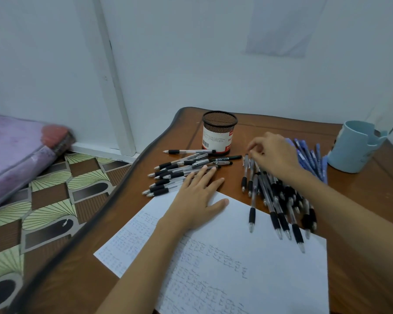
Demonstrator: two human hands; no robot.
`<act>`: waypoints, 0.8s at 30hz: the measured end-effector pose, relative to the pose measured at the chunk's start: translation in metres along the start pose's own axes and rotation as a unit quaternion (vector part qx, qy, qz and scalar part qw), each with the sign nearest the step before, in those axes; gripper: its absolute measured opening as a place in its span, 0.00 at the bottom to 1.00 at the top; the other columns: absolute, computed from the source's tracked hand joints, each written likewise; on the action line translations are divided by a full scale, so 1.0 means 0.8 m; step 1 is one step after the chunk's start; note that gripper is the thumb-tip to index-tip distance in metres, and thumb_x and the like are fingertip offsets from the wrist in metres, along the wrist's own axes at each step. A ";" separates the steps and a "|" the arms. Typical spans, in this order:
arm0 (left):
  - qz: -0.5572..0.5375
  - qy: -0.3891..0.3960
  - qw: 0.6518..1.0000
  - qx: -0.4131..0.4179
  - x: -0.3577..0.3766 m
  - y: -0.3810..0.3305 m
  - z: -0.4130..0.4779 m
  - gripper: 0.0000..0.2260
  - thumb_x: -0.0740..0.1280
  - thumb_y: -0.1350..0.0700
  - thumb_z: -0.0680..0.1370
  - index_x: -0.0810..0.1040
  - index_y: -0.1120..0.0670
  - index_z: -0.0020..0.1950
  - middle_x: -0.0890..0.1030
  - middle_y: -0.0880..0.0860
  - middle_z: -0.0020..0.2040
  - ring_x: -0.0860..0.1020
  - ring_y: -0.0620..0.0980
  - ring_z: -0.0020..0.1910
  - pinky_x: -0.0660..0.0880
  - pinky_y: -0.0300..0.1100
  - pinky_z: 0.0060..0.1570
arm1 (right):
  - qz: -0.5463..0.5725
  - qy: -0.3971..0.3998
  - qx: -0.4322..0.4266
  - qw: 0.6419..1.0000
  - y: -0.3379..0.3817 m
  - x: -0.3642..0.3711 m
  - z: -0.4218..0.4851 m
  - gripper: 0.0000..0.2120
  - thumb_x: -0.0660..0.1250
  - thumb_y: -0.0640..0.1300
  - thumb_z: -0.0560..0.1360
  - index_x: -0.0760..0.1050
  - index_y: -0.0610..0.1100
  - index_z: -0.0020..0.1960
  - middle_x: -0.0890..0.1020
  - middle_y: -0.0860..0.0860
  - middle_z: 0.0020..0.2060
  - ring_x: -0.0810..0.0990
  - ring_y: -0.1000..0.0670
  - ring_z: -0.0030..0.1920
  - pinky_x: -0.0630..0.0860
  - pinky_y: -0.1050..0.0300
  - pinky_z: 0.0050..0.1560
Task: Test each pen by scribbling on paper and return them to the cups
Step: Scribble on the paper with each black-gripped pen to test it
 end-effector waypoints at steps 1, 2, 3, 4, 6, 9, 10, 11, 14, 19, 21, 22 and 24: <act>-0.003 -0.003 1.000 0.001 0.000 -0.001 -0.001 0.30 0.46 0.35 0.77 0.51 0.45 0.77 0.43 0.46 0.78 0.37 0.44 0.75 0.32 0.43 0.70 | -0.011 0.019 -0.045 0.999 0.011 0.008 0.005 0.09 0.63 0.44 0.77 0.80 0.51 0.54 0.75 0.49 0.47 0.73 0.46 0.55 0.67 0.57 0.44; -0.006 -0.006 1.000 0.001 -0.001 -0.002 -0.002 0.32 0.44 0.35 0.75 0.52 0.45 0.77 0.44 0.46 0.78 0.37 0.44 0.75 0.32 0.43 0.71 | -0.025 0.039 -0.086 0.995 0.022 0.017 0.009 0.10 0.63 0.43 0.77 0.79 0.51 0.56 0.74 0.50 0.48 0.72 0.47 0.56 0.67 0.57 0.44; -0.009 -0.006 1.000 0.002 -0.001 -0.003 -0.002 0.33 0.43 0.35 0.73 0.52 0.45 0.77 0.44 0.47 0.78 0.37 0.44 0.76 0.33 0.44 0.72 | -0.040 0.059 -0.114 0.991 0.031 0.025 0.013 0.12 0.63 0.44 0.77 0.78 0.52 0.58 0.74 0.50 0.50 0.70 0.48 0.57 0.66 0.57 0.44; -0.011 -0.007 1.000 0.002 -0.001 -0.003 -0.002 0.33 0.43 0.35 0.73 0.52 0.45 0.77 0.44 0.47 0.78 0.38 0.45 0.76 0.33 0.44 0.72 | -0.055 0.080 -0.127 0.987 0.038 0.033 0.015 0.12 0.64 0.45 0.77 0.77 0.52 0.60 0.74 0.50 0.54 0.69 0.48 0.58 0.66 0.57 0.45; -0.008 -0.009 1.000 0.004 0.000 -0.001 -0.001 0.32 0.44 0.35 0.75 0.53 0.46 0.77 0.44 0.47 0.78 0.38 0.45 0.76 0.33 0.44 0.72 | -0.058 0.111 -0.116 0.985 0.044 0.046 0.018 0.12 0.66 0.48 0.76 0.77 0.52 0.59 0.74 0.50 0.57 0.69 0.48 0.59 0.67 0.57 0.47; 0.000 -0.010 1.000 0.007 0.001 0.002 0.000 0.29 0.47 0.36 0.78 0.53 0.46 0.77 0.45 0.48 0.78 0.39 0.45 0.76 0.34 0.44 0.72 | 0.008 0.134 -0.067 0.989 0.037 0.051 0.023 0.06 0.69 0.49 0.74 0.80 0.51 0.51 0.78 0.52 0.52 0.73 0.50 0.57 0.72 0.55 0.49; -0.002 -0.012 1.000 0.009 0.001 0.003 0.000 0.30 0.46 0.35 0.76 0.54 0.45 0.77 0.45 0.47 0.78 0.39 0.45 0.76 0.35 0.44 0.72 | 0.033 0.142 -0.050 0.988 0.032 0.046 0.024 0.05 0.70 0.49 0.73 0.80 0.51 0.49 0.79 0.52 0.51 0.75 0.50 0.56 0.73 0.55 0.49; -0.004 -0.014 1.000 0.012 0.000 0.003 0.000 0.32 0.45 0.35 0.75 0.54 0.45 0.77 0.46 0.47 0.78 0.40 0.45 0.76 0.35 0.44 0.72 | 0.068 0.148 -0.029 0.986 0.026 0.039 0.024 0.05 0.71 0.48 0.72 0.80 0.50 0.48 0.81 0.52 0.50 0.77 0.51 0.54 0.74 0.55 0.50; -0.002 -0.011 1.000 0.013 -0.002 0.002 0.000 0.32 0.45 0.35 0.75 0.54 0.45 0.77 0.45 0.47 0.78 0.40 0.45 0.76 0.34 0.43 0.71 | 0.297 0.097 0.064 0.948 0.008 0.002 0.008 0.05 0.73 0.45 0.71 0.81 0.49 0.46 0.82 0.54 0.43 0.78 0.52 0.49 0.75 0.62 0.47; -0.002 -0.005 1.000 0.008 -0.004 0.002 0.000 0.27 0.50 0.38 0.80 0.52 0.45 0.77 0.45 0.47 0.78 0.39 0.45 0.76 0.34 0.43 0.71 | 0.642 0.067 0.198 0.737 -0.008 -0.067 -0.065 0.08 0.63 0.52 0.72 0.76 0.52 0.49 0.83 0.54 0.45 0.80 0.54 0.50 0.78 0.53 0.53; 0.002 -0.002 1.000 0.008 -0.004 0.003 0.000 0.27 0.50 0.38 0.80 0.52 0.45 0.77 0.44 0.47 0.78 0.39 0.45 0.76 0.33 0.42 0.70 | 0.735 0.056 0.236 0.633 -0.016 -0.082 -0.100 0.06 0.61 0.50 0.74 0.75 0.51 0.48 0.79 0.55 0.35 0.81 0.55 0.39 0.82 0.55 0.44; 0.003 0.001 1.000 0.007 -0.004 0.003 0.001 0.27 0.50 0.38 0.80 0.51 0.44 0.77 0.44 0.47 0.78 0.39 0.45 0.76 0.33 0.42 0.70 | 0.779 0.048 0.255 0.571 -0.018 -0.086 -0.118 0.05 0.64 0.49 0.71 0.74 0.49 0.46 0.75 0.54 0.30 0.79 0.55 0.33 0.82 0.55 0.38; 0.004 0.007 1.000 0.005 -0.004 0.003 0.001 0.27 0.50 0.38 0.80 0.51 0.44 0.77 0.44 0.46 0.78 0.38 0.45 0.76 0.33 0.41 0.69 | 0.836 0.046 0.280 0.470 -0.021 -0.088 -0.152 0.09 0.68 0.52 0.66 0.72 0.47 0.39 0.67 0.53 0.27 0.70 0.55 0.26 0.76 0.61 0.25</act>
Point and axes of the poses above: each hand's wrist, its own z-axis towards the middle knuckle, its own x-axis out of the palm, y = z × x, the point moved 1 cm from there along z, towards the middle knuckle
